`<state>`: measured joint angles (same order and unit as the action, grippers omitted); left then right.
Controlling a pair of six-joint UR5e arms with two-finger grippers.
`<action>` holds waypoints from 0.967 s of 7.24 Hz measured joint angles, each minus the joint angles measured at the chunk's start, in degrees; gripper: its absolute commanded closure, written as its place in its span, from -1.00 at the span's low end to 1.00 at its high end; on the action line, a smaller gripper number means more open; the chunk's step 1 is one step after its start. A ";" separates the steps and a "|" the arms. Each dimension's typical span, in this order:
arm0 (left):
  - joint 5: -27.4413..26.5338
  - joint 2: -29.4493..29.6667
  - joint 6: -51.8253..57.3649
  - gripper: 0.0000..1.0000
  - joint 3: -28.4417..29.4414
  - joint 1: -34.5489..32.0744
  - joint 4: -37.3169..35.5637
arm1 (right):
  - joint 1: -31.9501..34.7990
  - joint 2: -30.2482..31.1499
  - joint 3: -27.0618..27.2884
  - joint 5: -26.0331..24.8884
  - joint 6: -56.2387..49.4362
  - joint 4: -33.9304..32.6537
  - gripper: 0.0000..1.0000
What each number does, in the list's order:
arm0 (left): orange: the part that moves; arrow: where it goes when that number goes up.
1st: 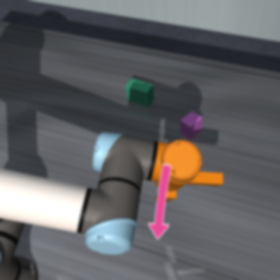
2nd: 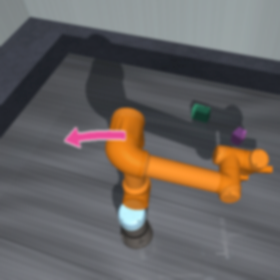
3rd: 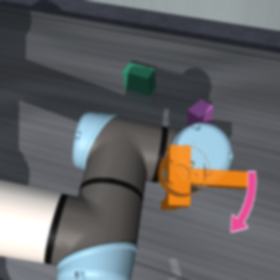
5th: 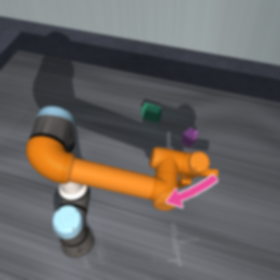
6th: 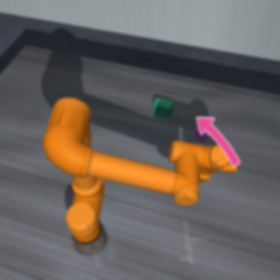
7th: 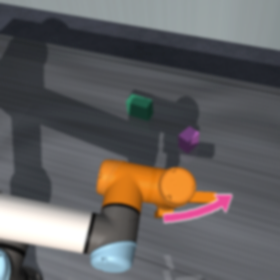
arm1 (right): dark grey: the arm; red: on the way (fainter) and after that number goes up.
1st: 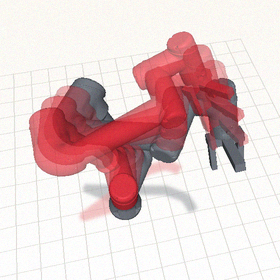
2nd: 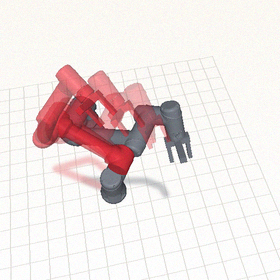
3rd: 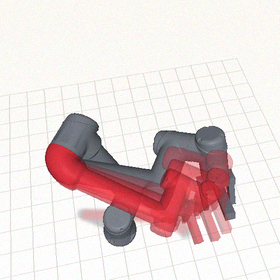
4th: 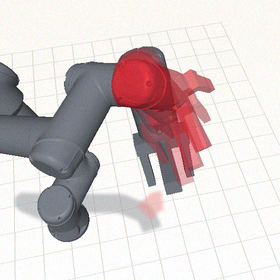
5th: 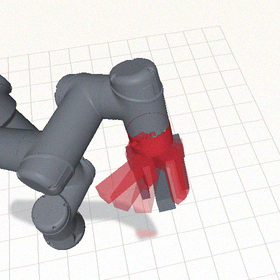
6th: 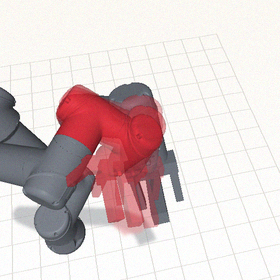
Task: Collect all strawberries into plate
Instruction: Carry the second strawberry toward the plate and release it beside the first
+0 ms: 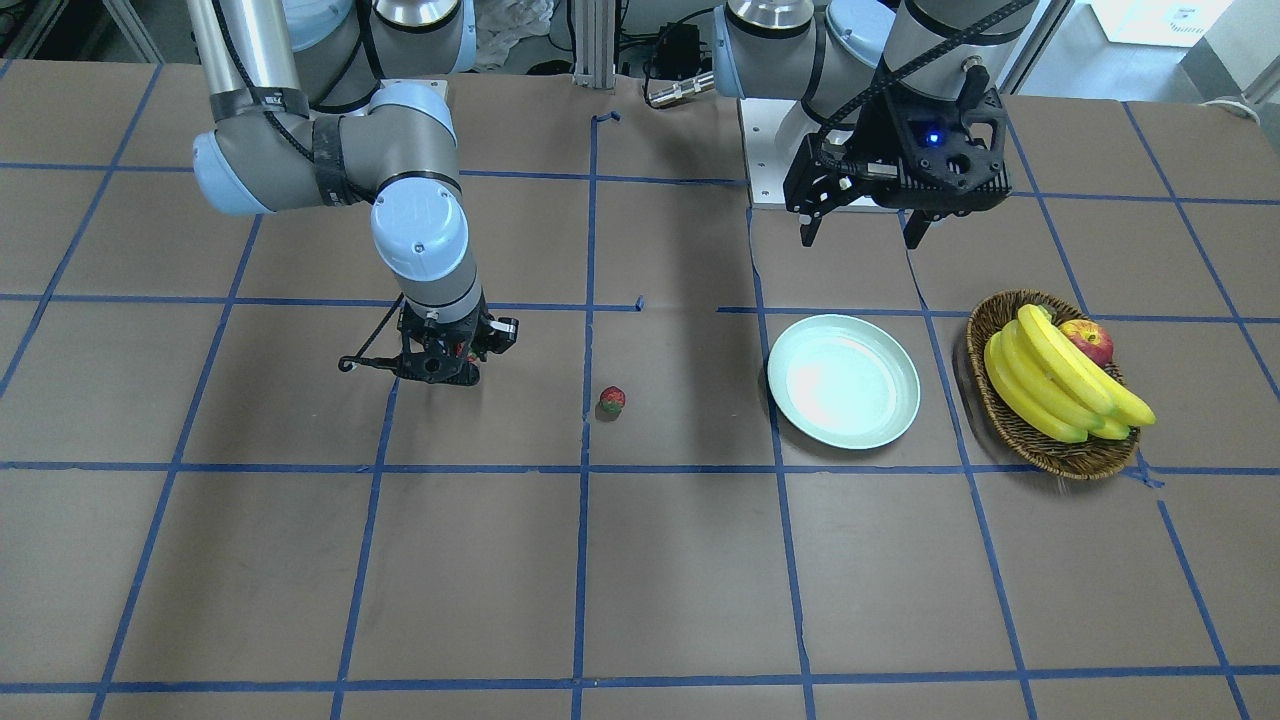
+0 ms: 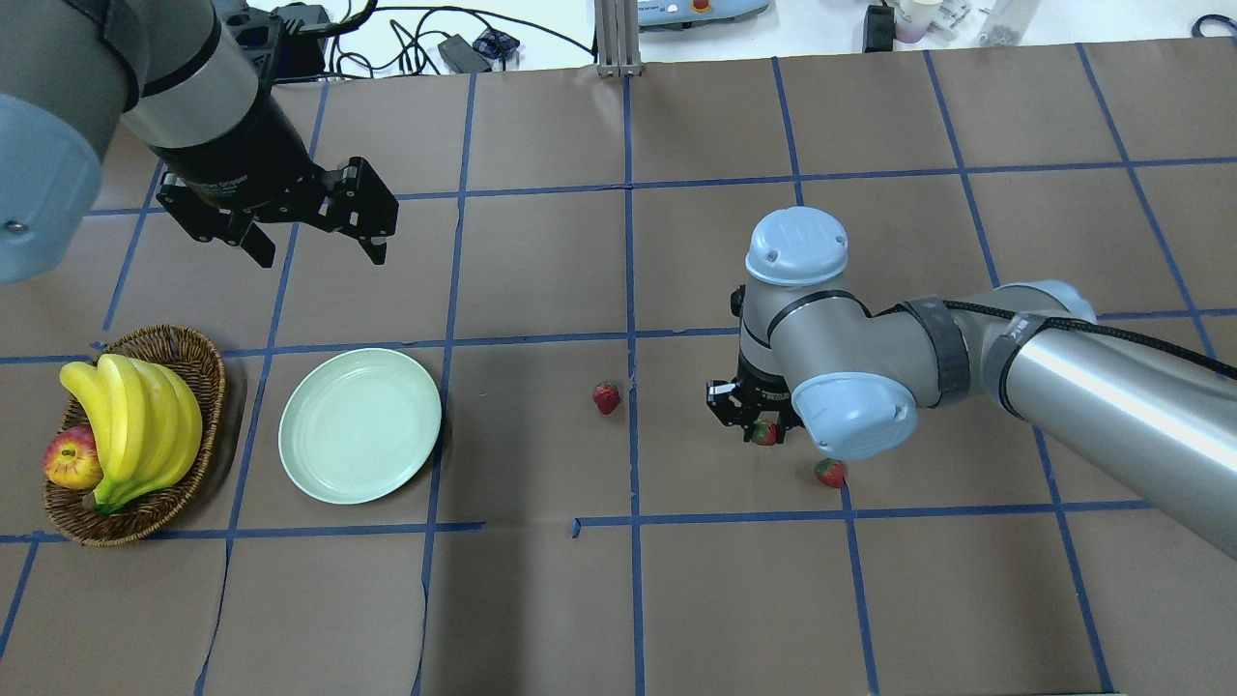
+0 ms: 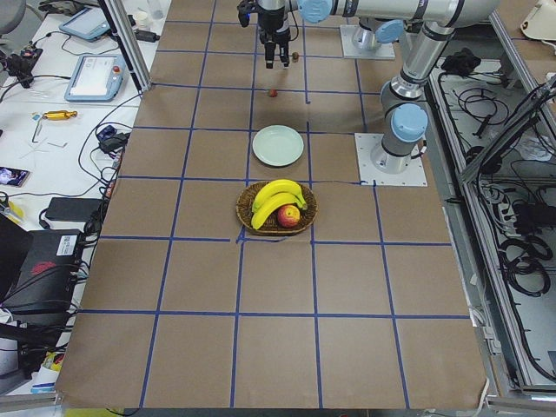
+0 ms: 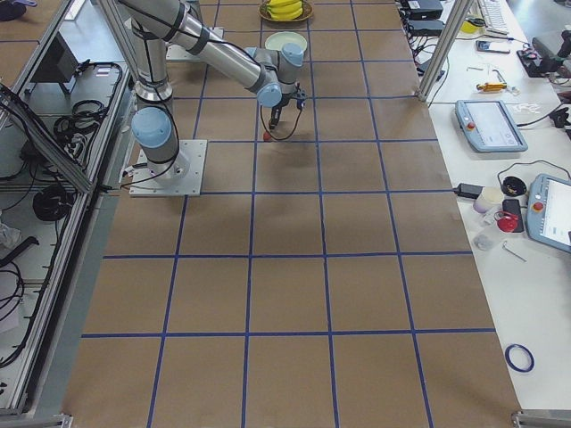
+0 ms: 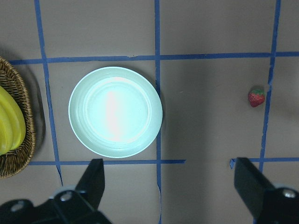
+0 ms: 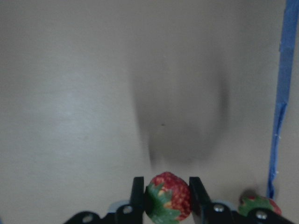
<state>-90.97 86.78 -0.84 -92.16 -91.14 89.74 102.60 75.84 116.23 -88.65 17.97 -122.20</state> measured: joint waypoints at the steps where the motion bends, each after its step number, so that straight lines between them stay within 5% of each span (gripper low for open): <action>1: 0.00 0.01 0.00 -1.00 0.01 0.00 0.00 | 2.64 -0.47 -3.47 2.21 3.02 -0.07 1.00; 5: 0.00 0.05 -0.11 -1.00 0.05 0.00 0.00 | 16.60 -7.92 -12.56 6.54 12.71 -4.16 0.89; 6: 0.00 0.01 -0.09 -1.00 0.05 0.00 0.00 | 18.32 -10.42 -13.20 6.67 14.30 -6.42 -0.21; 7: 0.00 -0.01 -0.09 -1.00 0.05 -0.01 0.00 | 19.01 -11.98 -13.47 6.74 15.34 -7.84 -0.99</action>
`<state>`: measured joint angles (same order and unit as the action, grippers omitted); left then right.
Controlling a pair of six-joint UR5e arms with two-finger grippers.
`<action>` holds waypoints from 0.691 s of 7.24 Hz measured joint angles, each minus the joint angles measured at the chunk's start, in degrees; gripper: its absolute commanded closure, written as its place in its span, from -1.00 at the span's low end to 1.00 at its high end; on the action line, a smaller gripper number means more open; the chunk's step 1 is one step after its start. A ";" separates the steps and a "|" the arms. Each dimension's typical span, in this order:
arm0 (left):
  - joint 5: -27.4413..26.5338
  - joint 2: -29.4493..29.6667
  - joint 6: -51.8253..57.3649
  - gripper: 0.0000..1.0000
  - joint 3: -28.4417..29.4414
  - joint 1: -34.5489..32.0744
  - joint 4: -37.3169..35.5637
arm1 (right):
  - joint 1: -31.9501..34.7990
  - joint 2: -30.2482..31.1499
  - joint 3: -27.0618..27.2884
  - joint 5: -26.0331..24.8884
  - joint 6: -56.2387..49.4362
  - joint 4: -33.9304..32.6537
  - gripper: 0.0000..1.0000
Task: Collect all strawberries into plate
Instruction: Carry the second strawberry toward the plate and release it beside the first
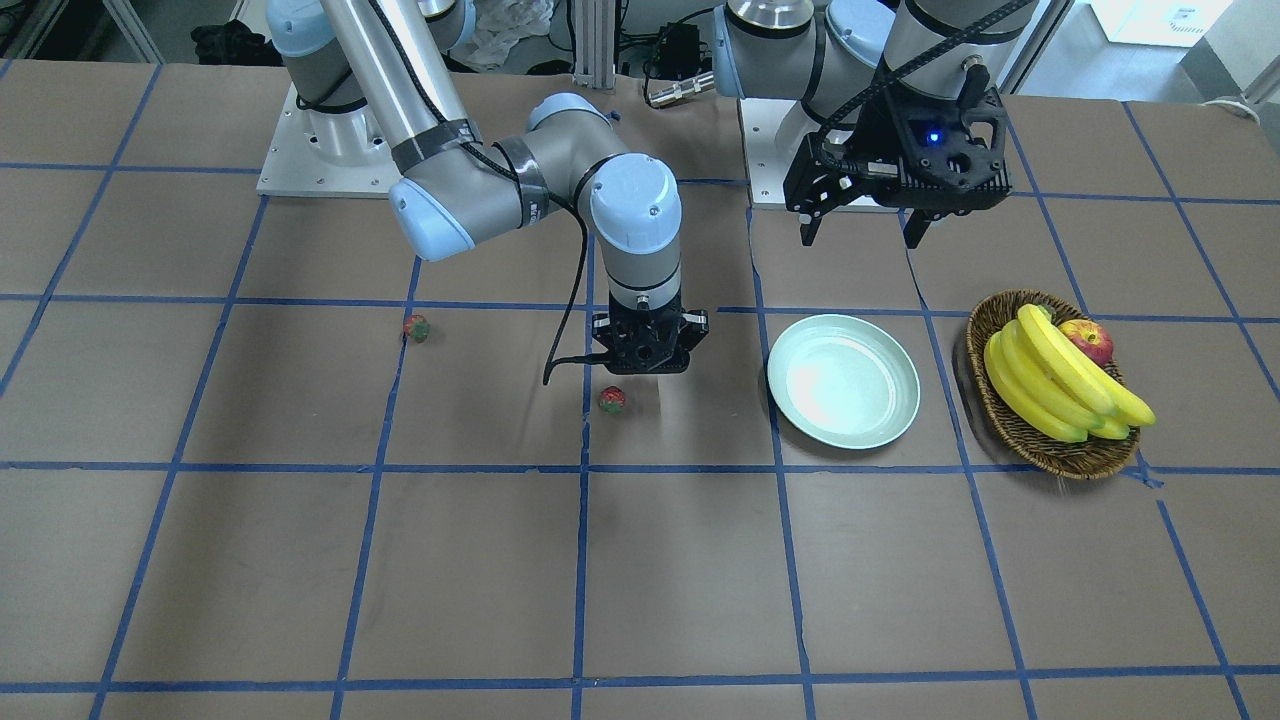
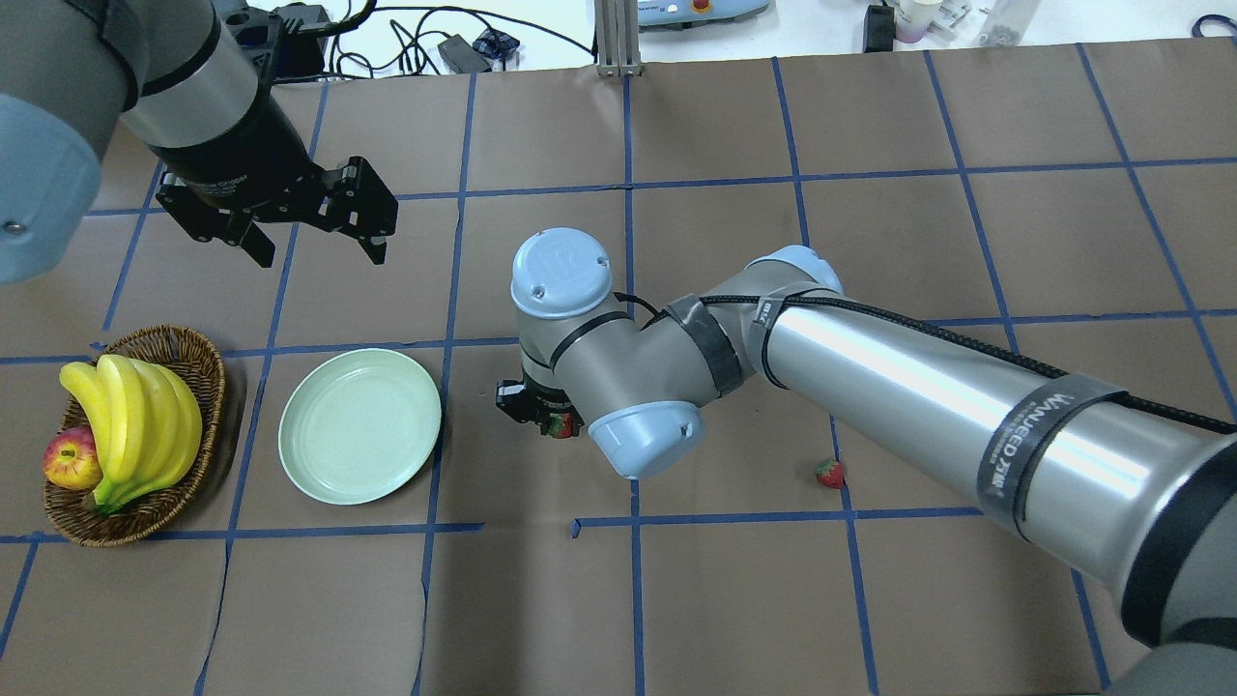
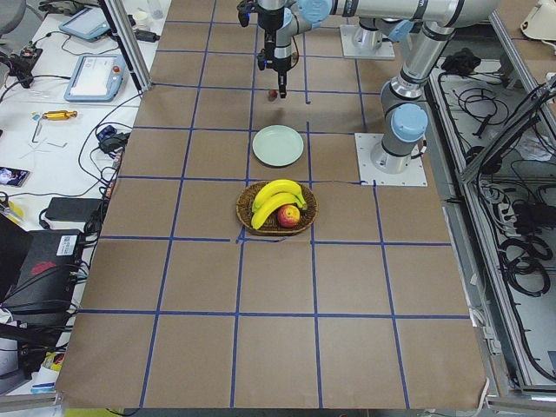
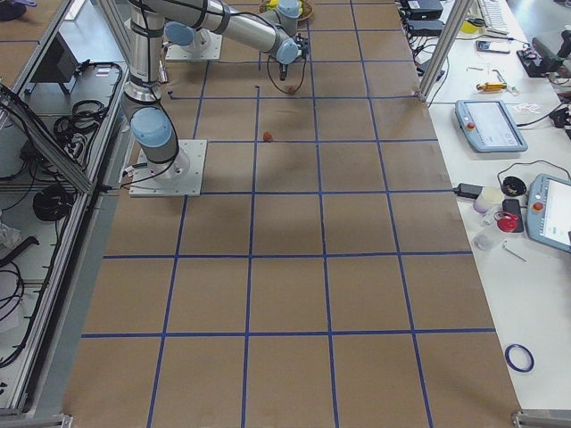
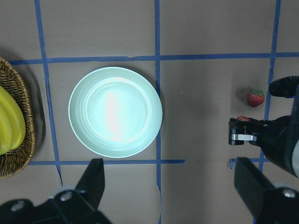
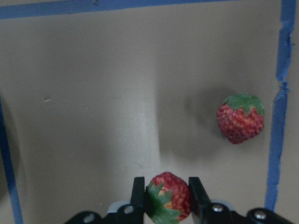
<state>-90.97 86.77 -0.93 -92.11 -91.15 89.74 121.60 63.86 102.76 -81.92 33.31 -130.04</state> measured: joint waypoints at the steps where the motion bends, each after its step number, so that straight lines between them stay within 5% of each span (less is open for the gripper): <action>1: 0.00 -0.01 0.02 -1.00 0.00 0.00 0.00 | 0.26 -0.81 -0.10 0.05 0.44 -0.64 -1.00; 5: -0.02 -0.08 0.16 -1.00 -0.02 0.00 0.00 | -1.18 1.58 0.61 -2.15 -1.25 0.51 -1.00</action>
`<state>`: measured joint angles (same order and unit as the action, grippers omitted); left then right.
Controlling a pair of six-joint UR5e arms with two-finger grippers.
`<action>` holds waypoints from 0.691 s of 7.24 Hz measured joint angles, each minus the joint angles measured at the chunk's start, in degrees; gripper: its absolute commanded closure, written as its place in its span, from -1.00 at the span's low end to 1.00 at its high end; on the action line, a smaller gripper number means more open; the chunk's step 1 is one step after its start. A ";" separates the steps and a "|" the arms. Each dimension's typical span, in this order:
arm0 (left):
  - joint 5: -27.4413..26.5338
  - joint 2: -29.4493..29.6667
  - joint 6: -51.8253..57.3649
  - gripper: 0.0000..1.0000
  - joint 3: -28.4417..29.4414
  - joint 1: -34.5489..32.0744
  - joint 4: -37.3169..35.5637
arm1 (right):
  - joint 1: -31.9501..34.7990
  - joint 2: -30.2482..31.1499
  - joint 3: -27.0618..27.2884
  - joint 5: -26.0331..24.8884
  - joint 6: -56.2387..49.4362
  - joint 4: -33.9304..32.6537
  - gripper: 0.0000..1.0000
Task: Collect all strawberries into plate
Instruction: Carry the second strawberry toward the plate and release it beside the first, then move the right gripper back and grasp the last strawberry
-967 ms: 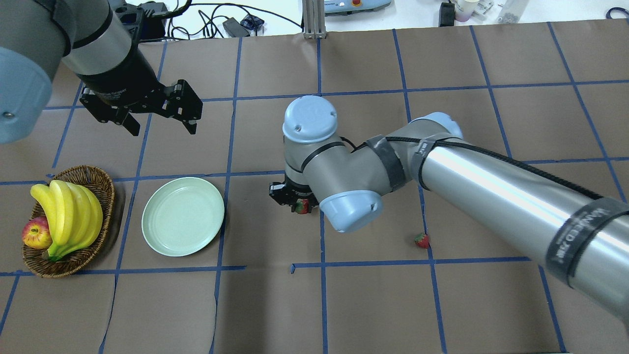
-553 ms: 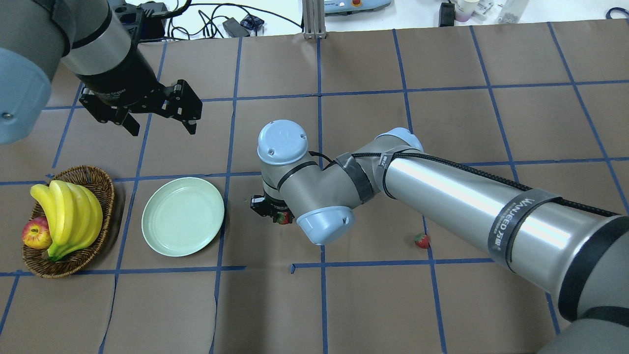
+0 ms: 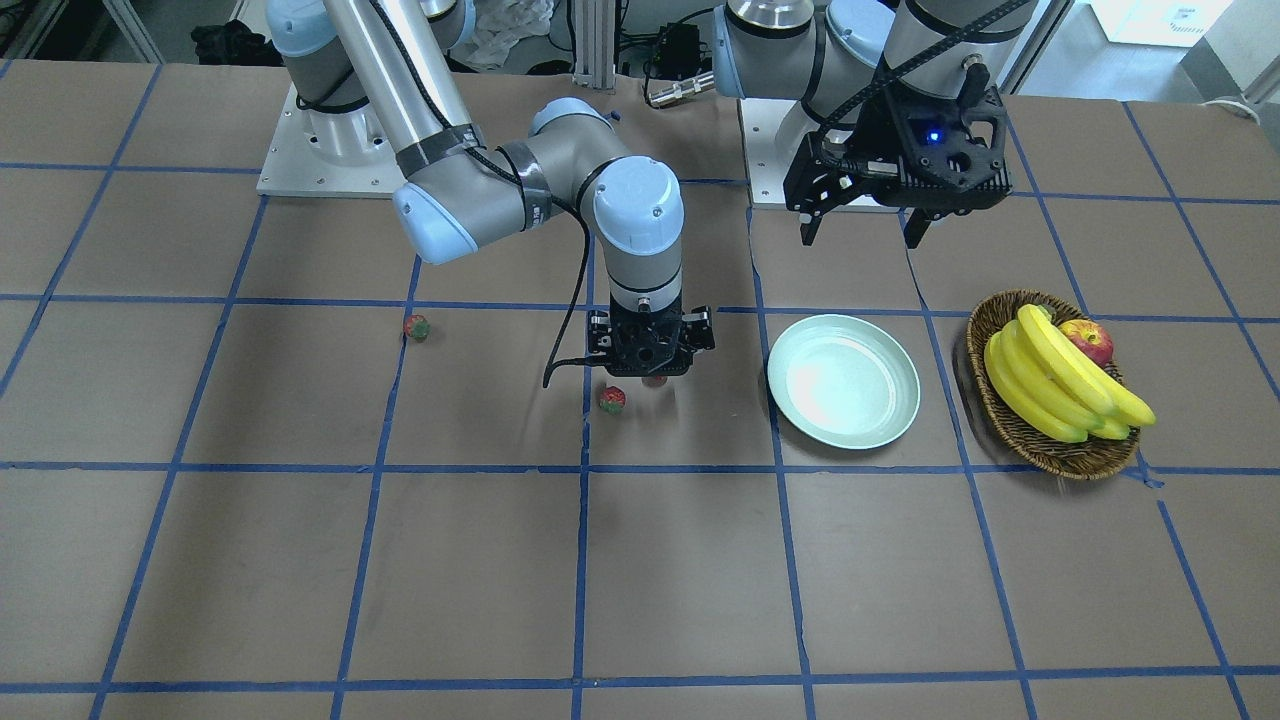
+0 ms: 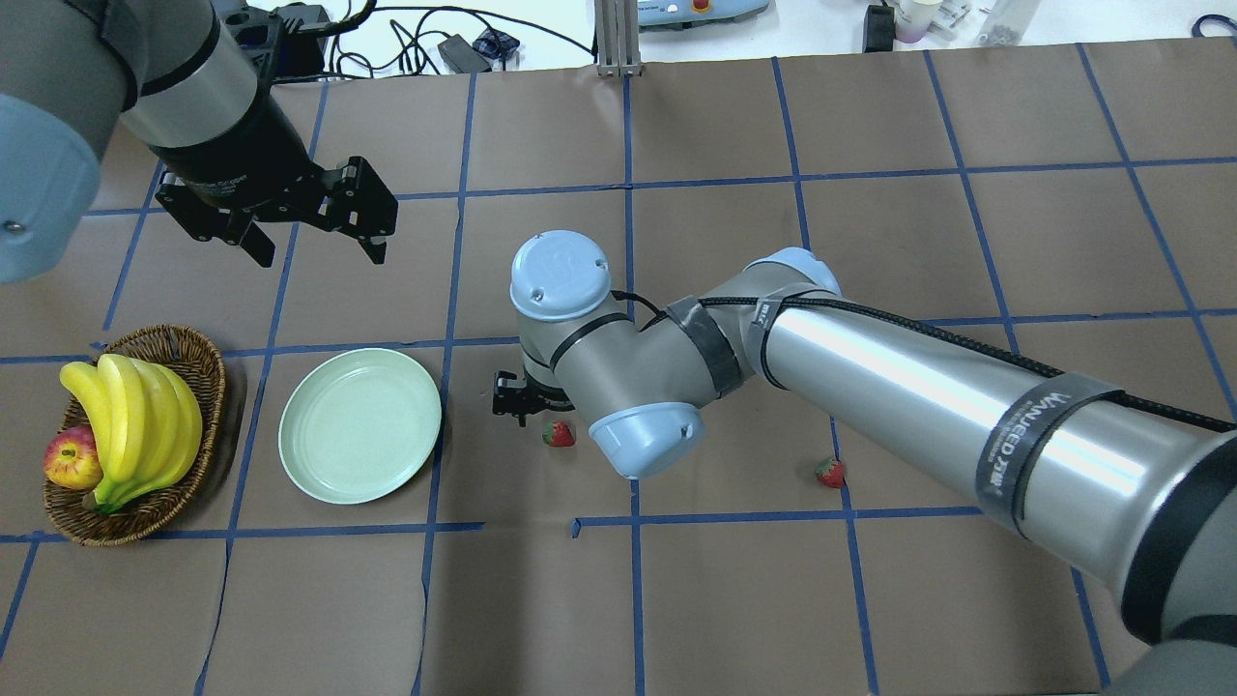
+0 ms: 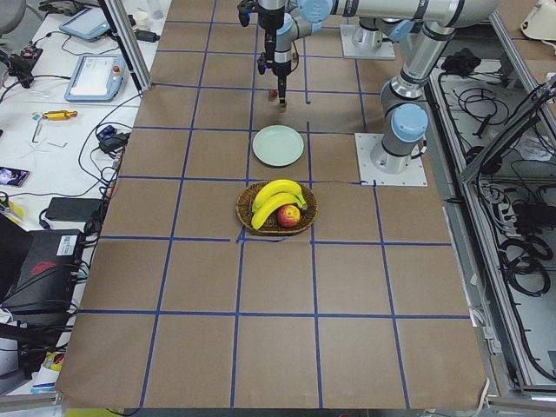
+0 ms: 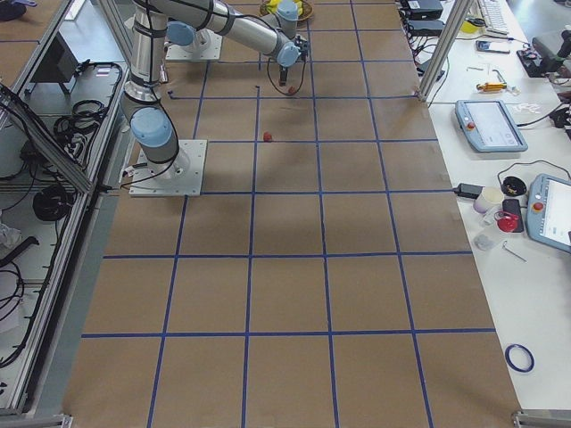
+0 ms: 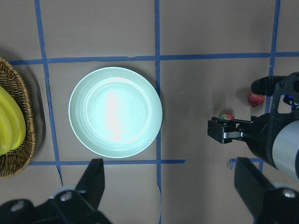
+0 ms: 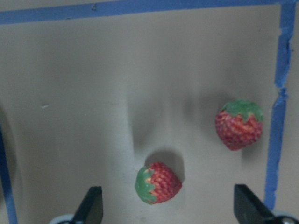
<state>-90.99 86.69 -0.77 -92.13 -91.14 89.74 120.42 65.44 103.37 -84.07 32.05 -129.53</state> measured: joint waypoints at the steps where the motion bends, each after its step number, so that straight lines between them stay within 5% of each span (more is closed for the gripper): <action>1: -0.02 -0.02 0.02 -1.00 -0.01 0.00 0.00 | -2.60 2.33 1.13 -2.62 -2.45 2.82 -1.00; 5: 0.02 -0.08 0.00 -1.00 -0.17 -0.08 0.00 | -16.50 14.49 17.26 -10.44 -20.96 8.68 -0.96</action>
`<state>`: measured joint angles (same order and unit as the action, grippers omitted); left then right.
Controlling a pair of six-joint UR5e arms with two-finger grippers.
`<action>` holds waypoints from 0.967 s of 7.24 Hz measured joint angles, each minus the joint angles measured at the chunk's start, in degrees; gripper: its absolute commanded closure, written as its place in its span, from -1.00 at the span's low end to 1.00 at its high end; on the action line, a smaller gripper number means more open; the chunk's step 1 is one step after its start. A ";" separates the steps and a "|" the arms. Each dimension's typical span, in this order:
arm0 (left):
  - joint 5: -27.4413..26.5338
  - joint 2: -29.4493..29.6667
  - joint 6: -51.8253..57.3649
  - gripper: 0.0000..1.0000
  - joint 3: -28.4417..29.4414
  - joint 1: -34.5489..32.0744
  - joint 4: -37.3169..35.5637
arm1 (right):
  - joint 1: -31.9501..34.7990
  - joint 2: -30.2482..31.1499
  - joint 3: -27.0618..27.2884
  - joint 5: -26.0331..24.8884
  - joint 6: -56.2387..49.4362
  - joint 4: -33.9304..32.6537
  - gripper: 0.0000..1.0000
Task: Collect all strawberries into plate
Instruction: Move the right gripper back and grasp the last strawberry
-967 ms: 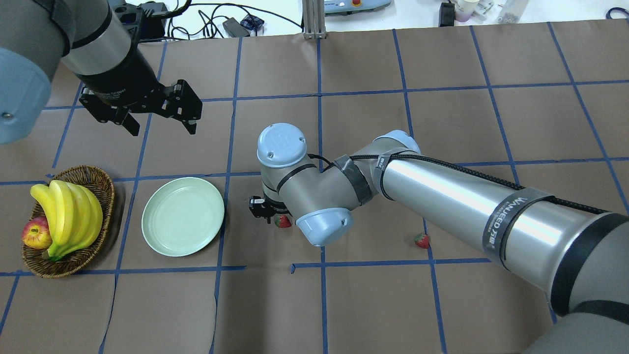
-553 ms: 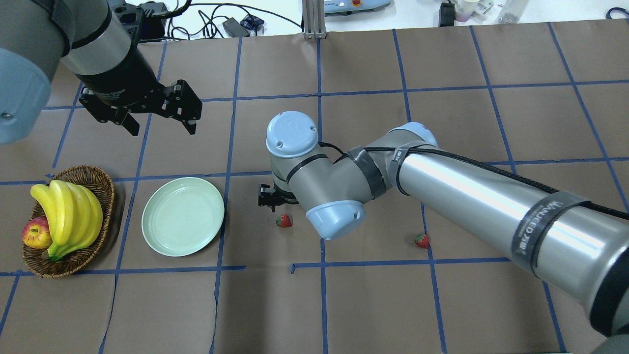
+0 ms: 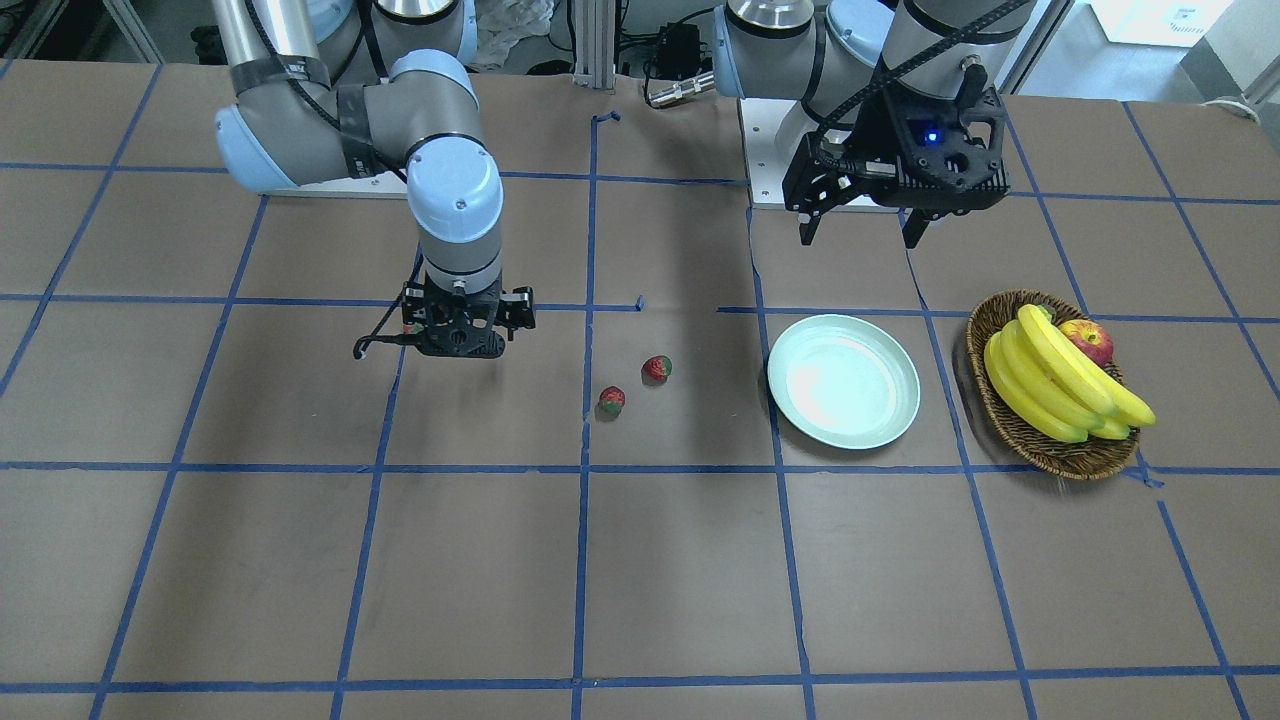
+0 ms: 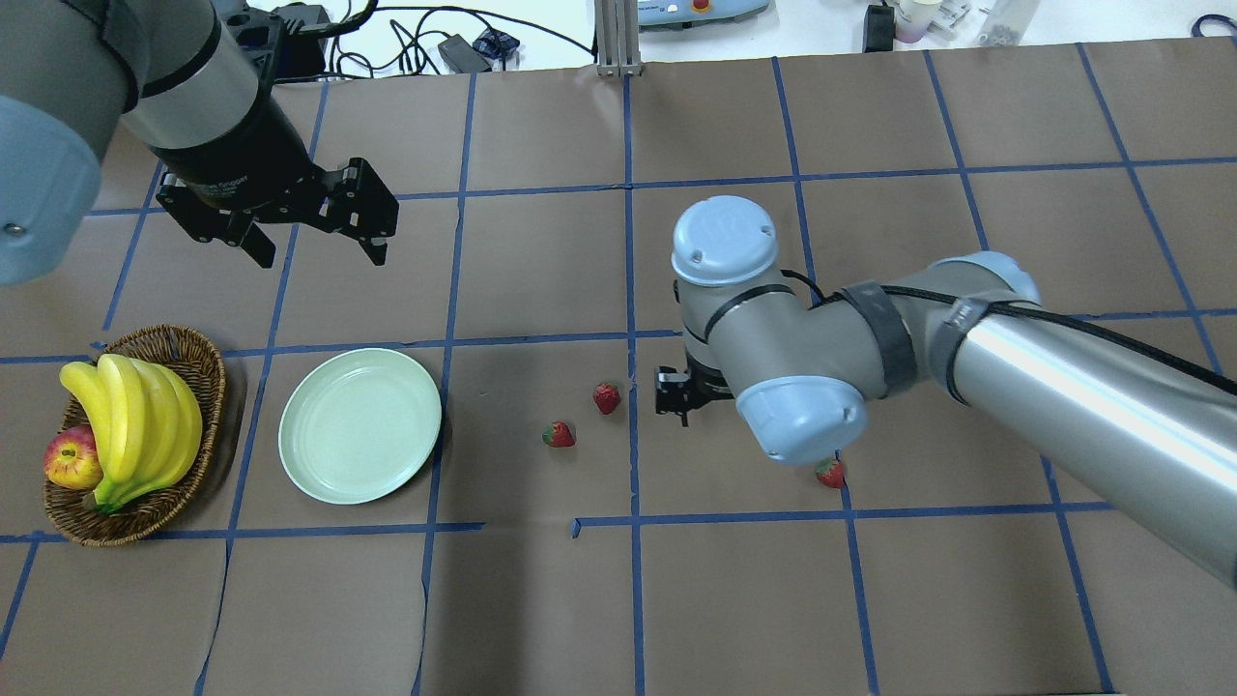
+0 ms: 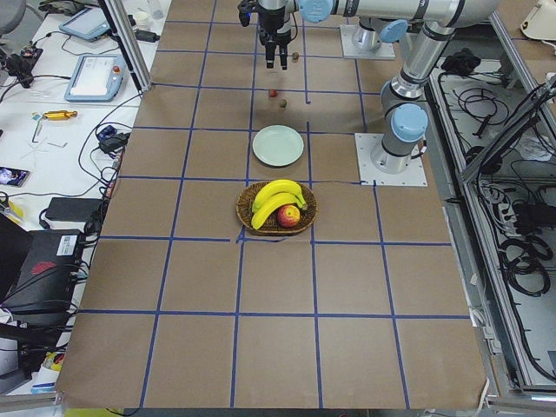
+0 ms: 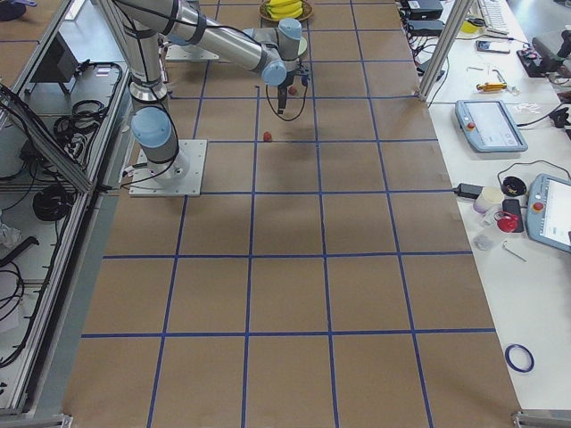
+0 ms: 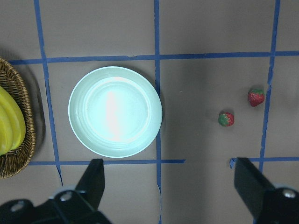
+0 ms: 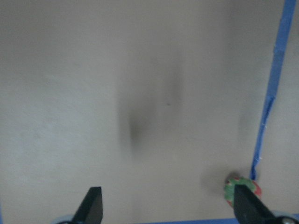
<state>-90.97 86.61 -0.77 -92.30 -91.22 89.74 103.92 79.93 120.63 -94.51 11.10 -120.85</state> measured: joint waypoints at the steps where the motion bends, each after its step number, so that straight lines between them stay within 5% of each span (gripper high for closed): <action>1: 0.00 -0.02 0.04 -1.00 0.00 0.00 0.00 | -1.74 0.98 3.26 -0.46 -4.95 -0.25 -0.93; 3: 0.00 -0.04 0.10 -1.00 -0.04 -0.01 0.00 | -4.81 1.06 6.07 -0.61 -12.10 -0.63 -0.93; 5: 0.00 -0.04 0.08 -1.00 -0.06 -0.01 0.00 | -7.16 0.79 6.50 -0.51 -16.08 -0.73 -0.55; 6: 0.00 -0.04 0.07 -1.00 -0.06 -0.01 0.00 | -7.51 0.31 6.52 -0.23 -16.57 -1.01 -0.11; 7: 0.00 -0.04 0.07 -1.00 -0.07 -0.01 0.00 | -7.63 -0.24 6.54 -0.17 -16.76 -1.55 0.57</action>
<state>-90.97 86.57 -0.70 -92.37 -91.23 89.74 96.30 79.68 127.17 -94.68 -5.66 -122.40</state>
